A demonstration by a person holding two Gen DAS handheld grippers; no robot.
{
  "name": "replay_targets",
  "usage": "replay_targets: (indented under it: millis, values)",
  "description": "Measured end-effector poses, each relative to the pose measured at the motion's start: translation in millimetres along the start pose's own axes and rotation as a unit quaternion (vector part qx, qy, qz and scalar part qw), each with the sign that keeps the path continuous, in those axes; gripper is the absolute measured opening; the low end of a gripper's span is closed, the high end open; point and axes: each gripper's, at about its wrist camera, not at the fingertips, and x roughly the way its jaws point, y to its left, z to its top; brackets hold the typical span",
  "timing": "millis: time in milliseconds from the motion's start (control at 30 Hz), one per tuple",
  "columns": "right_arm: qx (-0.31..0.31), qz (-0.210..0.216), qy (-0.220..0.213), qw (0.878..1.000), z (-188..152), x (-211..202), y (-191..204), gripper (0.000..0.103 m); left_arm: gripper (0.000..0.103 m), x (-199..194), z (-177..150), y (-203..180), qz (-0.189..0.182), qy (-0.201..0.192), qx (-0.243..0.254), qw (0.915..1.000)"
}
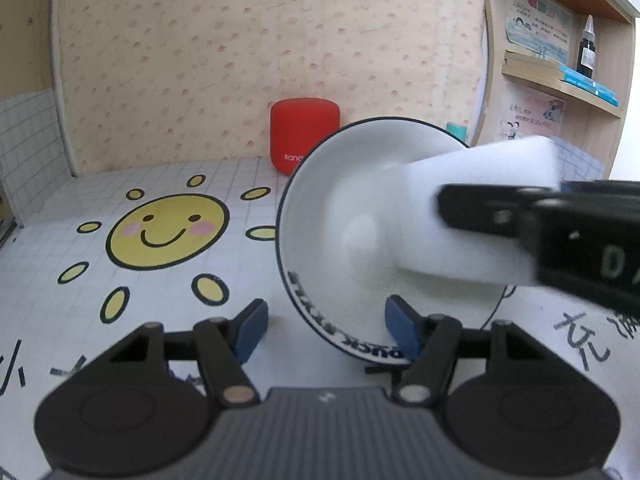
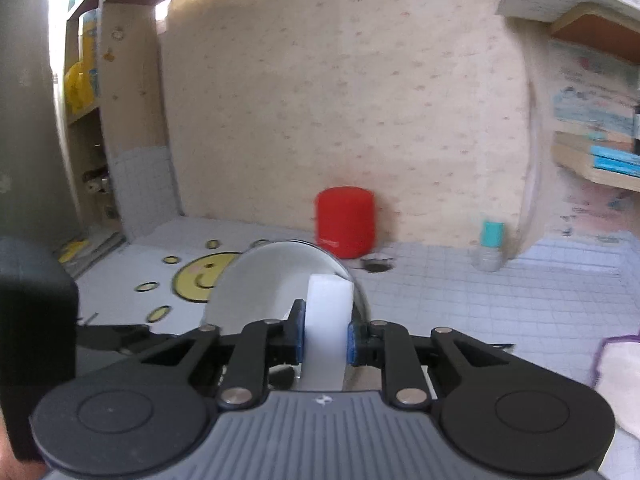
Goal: Clean bowl
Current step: 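Wipe the bowl interior near the rim with the right gripper's white sponge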
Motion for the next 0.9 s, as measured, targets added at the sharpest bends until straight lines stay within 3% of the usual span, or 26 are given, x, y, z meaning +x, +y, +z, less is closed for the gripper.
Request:
replay_targets:
  millis: [100, 267, 400, 500, 900]
  values:
    - [-0.009, 0.006, 0.009, 1.0, -4, 0, 4, 0.018, 0.063, -2, -1, 1, 0.0, 0.0, -0.002, 1.0]
    - [-0.002, -0.031, -0.003, 1.0, -5, -9, -4, 0.018, 0.063, -4, -3, 1, 0.002, -0.001, -0.003, 1.0]
    - [-0.004, -0.017, -0.014, 1.0, 3, -3, 2, 0.018, 0.063, -7, -4, 0, 0.003, -0.002, -0.003, 1.0]
    - [-0.019, -0.009, 0.001, 1.0, -1, 5, 11, 0.018, 0.064, -7, -5, 2, 0.0, -0.002, -0.005, 1.0]
    - [-0.01, -0.014, 0.015, 1.0, -9, 2, 3, 0.018, 0.066, -8, -3, 16, 0.011, 0.0, -0.016, 0.9998]
